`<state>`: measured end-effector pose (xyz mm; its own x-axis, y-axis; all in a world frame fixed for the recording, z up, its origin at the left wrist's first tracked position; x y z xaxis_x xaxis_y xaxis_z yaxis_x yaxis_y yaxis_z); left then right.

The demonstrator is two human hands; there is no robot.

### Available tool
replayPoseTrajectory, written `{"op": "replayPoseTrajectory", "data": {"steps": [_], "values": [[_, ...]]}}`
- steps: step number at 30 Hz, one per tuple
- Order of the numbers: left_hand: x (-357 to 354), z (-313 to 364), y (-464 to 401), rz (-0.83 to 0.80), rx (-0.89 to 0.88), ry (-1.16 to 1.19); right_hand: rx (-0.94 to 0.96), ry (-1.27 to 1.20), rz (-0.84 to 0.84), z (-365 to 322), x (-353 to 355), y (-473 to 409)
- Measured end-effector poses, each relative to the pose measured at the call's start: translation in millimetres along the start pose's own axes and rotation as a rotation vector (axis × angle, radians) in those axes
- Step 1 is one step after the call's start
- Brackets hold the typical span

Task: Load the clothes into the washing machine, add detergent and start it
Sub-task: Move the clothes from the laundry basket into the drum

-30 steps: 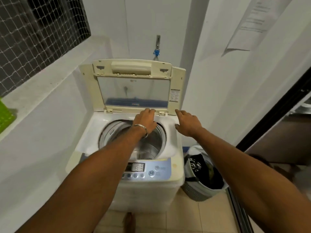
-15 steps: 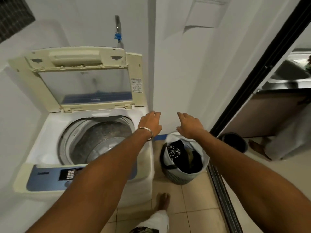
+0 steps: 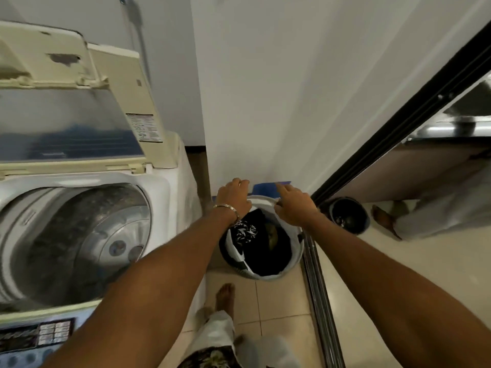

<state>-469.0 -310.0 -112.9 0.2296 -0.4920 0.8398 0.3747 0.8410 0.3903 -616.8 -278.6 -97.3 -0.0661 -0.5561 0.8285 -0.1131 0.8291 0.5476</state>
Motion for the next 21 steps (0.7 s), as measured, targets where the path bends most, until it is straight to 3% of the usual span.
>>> {"op": "replayPoseTrajectory", "data": {"steps": [8,14,21], "values": [[-68.5,-6.7,-55.5,-0.102,0.111,0.001,0.076,-0.070,-0.111,44.5,-52.1,-63.1],[-131.3,-13.4,-84.6,-0.109,0.262,0.150,0.174,-0.072,-0.181,75.7,-103.4,-103.9],[-237.6,-38.0,-123.0,-0.182,0.356,0.300,0.162,-0.141,-0.327,108.1,-190.0,-171.1]]}}
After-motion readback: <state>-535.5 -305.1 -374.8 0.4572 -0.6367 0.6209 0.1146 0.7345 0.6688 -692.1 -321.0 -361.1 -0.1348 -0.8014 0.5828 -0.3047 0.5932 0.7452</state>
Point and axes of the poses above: each hand's wrist, its own y-axis away from the middle knuckle, its own x-axis out of the back of the hand, z = x × y, the point moved 9 cm from there along -y, towards the middle knuckle, and after that the axes turned 10 degrees about -z, right-handed, at the moved point
